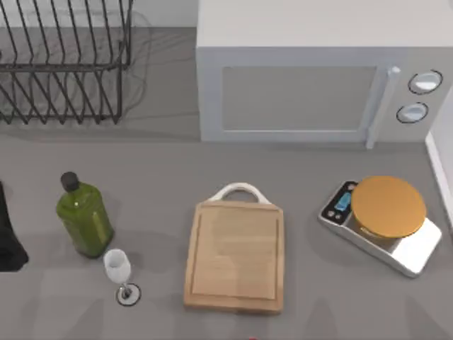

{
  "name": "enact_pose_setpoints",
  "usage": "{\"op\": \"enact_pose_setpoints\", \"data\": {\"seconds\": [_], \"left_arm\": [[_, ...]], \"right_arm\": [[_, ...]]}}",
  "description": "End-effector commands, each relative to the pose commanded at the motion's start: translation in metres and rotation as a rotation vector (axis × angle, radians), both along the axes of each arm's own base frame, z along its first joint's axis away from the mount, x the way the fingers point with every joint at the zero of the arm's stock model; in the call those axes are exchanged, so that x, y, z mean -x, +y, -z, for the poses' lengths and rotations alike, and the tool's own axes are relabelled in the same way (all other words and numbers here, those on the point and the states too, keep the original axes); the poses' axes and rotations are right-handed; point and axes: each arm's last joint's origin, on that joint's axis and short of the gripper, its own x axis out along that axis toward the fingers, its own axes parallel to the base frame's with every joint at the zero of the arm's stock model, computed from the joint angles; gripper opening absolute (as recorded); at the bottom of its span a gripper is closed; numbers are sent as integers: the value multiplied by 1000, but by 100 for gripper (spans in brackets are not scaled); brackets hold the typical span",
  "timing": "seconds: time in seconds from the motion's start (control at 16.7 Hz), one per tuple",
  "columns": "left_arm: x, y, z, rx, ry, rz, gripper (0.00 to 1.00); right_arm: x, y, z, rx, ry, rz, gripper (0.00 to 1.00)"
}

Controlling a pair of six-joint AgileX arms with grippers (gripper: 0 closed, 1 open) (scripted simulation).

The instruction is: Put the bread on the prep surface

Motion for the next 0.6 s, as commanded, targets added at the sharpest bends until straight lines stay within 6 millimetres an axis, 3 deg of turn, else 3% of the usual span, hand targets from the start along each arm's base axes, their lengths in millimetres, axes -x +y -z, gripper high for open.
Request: {"op": "enact_pose_setpoints", "data": {"seconds": [0.3,0.6], "left_arm": [[-1,1,-12,-34,43,-12,100],[-18,7,-59,-175,272,-29,100]], "right_arm": [[0,0,0,0,0,0,100],[0,0,0,0,0,0,100]]}}
